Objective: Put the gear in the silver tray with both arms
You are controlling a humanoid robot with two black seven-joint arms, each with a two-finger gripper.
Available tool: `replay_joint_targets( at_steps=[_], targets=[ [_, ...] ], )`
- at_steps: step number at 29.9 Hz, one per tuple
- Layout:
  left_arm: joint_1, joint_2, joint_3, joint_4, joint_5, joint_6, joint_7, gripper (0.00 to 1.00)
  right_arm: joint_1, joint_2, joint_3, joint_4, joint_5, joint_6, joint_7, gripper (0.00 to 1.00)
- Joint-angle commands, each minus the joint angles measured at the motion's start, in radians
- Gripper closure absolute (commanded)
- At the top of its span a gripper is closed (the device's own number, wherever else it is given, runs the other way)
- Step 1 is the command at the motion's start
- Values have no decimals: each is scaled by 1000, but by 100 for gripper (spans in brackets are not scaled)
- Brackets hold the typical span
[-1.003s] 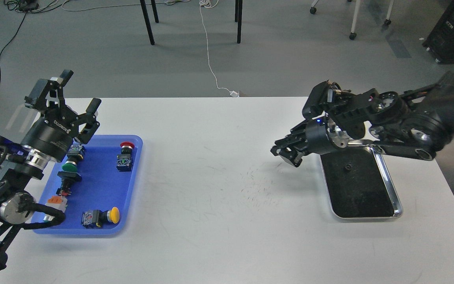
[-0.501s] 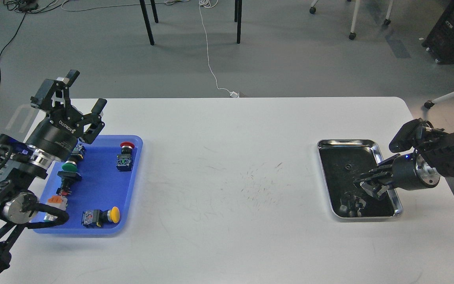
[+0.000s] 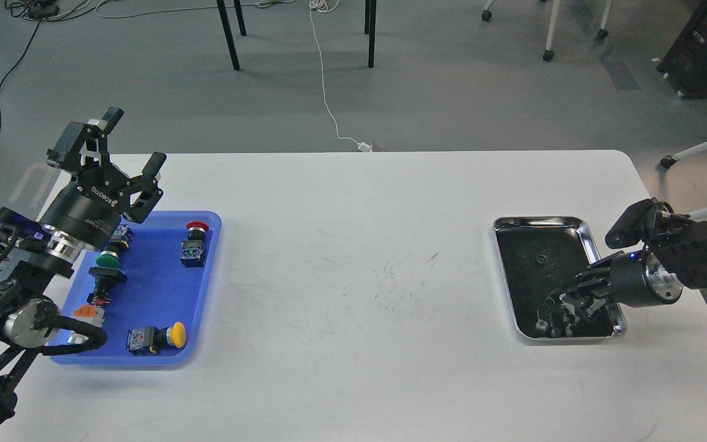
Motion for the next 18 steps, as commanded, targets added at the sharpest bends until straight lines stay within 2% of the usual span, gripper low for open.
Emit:
replay_joint_targets(
  at_steps=[1, 4, 7, 13, 15, 16, 17, 18],
  targets=[
    [0, 4, 0, 0, -1, 0, 0, 2, 3, -2, 17, 6, 13, -5, 0, 5],
    [0, 6, 1, 0, 0, 0, 0, 2, 6, -14, 104, 4, 19, -5, 0, 3],
    [0, 3, 1, -1, 0, 0, 0, 2, -5, -37, 266, 0, 88, -3, 0, 3],
    [1, -5, 3, -1, 8, 2, 0, 2, -193, 3, 659, -19, 488, -10, 0, 3],
    [1, -14, 1, -1, 31, 6, 0, 2, -282, 67, 826, -55, 644, -8, 0, 3],
    [1, -14, 1, -1, 32, 6, 0, 2, -288, 70, 836, -59, 656, -8, 0, 3],
    [3, -17, -3, -1, 45, 8, 0, 2, -346, 120, 944, -98, 779, -2, 0, 3],
    [3, -17, -3, -1, 45, 8, 0, 2, -347, 121, 945, -99, 780, -2, 0, 3]
  ],
)
